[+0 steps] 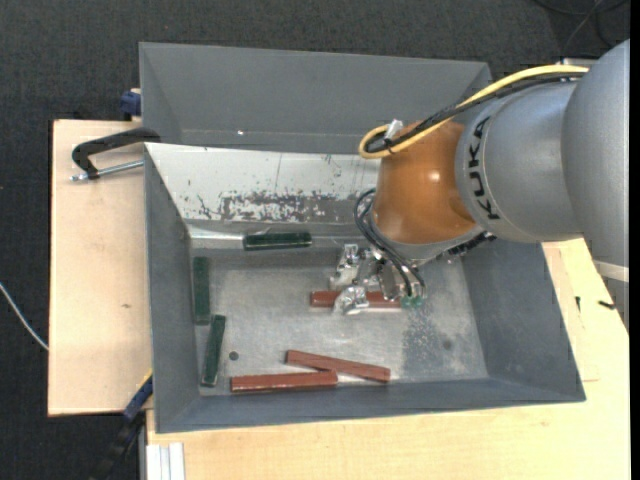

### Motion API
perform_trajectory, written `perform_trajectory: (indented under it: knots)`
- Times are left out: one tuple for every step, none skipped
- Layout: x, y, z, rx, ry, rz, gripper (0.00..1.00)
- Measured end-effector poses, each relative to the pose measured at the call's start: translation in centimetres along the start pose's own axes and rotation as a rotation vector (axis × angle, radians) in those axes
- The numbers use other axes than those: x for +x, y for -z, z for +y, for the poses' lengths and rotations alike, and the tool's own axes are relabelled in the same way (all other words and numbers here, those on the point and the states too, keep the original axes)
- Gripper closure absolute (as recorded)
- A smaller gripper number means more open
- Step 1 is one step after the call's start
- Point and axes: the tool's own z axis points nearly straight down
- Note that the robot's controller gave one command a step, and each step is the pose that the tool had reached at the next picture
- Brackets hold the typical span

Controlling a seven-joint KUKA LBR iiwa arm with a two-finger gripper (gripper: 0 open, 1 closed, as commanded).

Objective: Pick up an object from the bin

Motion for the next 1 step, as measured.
perform_trajectory:
  knots:
    - [-2.57,19.75,0.47,0.000,-0.056,0.000,1.00]
